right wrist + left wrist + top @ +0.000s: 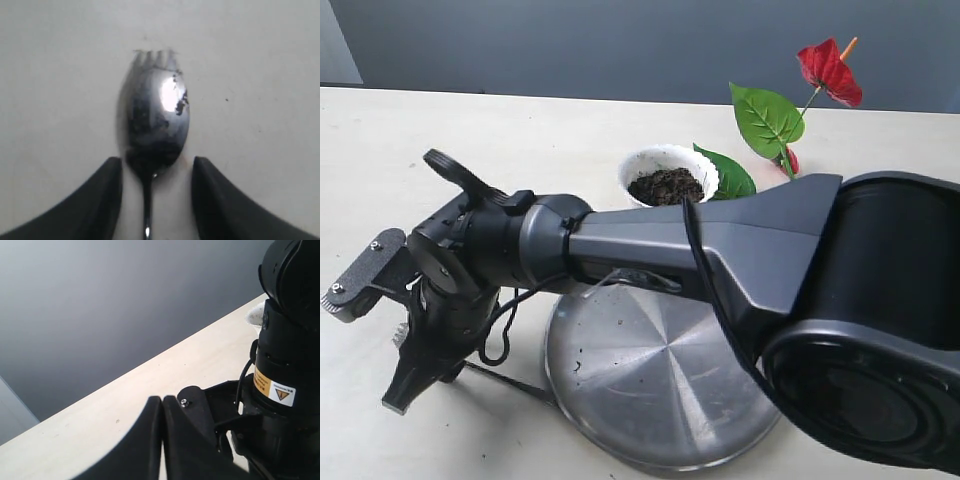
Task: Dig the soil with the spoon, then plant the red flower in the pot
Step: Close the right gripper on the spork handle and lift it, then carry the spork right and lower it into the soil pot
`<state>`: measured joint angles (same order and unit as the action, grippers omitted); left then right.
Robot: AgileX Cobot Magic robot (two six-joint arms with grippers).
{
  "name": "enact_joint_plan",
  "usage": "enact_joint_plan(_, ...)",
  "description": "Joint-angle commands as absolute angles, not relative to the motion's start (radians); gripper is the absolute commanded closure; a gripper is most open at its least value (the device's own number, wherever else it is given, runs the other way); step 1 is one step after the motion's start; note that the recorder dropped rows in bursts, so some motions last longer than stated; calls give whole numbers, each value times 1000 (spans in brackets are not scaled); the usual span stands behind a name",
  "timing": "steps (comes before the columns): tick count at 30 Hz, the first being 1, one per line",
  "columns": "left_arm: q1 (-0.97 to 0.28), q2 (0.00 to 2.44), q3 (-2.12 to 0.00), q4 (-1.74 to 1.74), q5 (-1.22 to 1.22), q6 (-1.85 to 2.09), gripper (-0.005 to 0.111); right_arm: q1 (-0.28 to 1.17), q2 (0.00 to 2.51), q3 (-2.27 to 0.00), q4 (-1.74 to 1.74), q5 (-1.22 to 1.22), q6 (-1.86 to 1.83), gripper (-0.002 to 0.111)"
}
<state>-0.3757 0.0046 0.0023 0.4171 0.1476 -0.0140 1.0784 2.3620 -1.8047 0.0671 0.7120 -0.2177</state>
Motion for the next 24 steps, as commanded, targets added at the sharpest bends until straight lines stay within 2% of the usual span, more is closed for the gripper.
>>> enact_joint_plan(1,-382,0,0,409,135,-20,106,1078,2383,-1801,61,706,-226,65)
enact_joint_plan(3,-382,0,0,409,135,-20,106,1078,2383,-1801,61,706,-226,68)
enact_joint_plan(5,-382,0,0,409,135,-20,106,1078,2383,-1801,61,703,-226,85)
enact_joint_plan(6,-382,0,0,409,135,-20,106,1078,2383,-1801,86,702,-226,101)
enact_joint_plan(7,-382,0,0,409,137,-20,106,1078,2383,-1801,105,697,-226,109)
enact_joint_plan(16,-382,0,0,409,137,-20,106,1078,2337,-1801,280,516,-228,108)
enact_joint_plan(24,-382,0,0,409,137,-20,106,1057,2225,-1801,87,416,-233,108)
